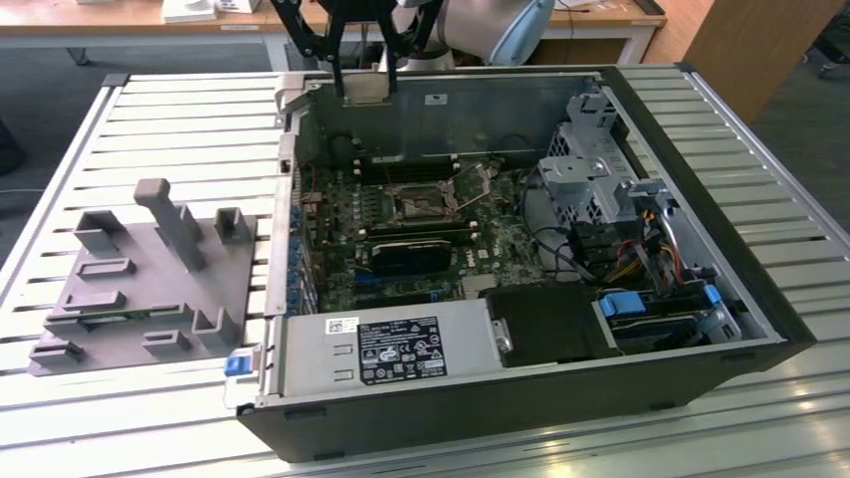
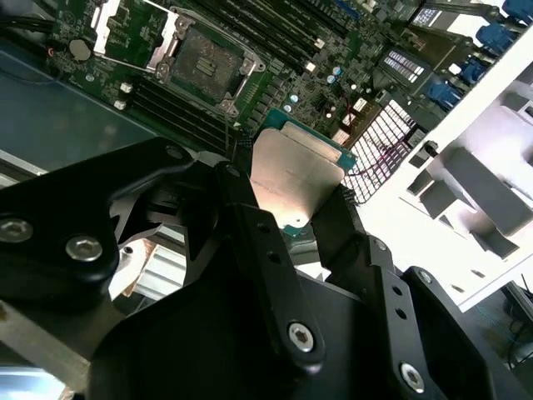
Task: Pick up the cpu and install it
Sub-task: 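Pick up the cpu and move it towards the insertion slot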
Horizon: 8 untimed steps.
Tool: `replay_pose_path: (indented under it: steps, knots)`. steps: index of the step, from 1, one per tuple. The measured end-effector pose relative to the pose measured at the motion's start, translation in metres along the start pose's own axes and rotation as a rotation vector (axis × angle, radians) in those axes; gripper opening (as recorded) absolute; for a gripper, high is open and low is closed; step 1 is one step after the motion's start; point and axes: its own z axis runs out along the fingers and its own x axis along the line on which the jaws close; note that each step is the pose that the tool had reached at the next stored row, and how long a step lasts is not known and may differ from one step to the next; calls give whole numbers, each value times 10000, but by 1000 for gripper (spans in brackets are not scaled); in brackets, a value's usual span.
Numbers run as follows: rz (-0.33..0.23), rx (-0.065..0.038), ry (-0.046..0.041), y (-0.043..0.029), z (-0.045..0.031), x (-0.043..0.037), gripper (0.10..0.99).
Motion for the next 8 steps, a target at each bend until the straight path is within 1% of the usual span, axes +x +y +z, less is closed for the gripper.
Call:
replay_pose_path:
  steps: [8]
  knots:
    - [-1, 0, 0, 11, 3, -92, 537]
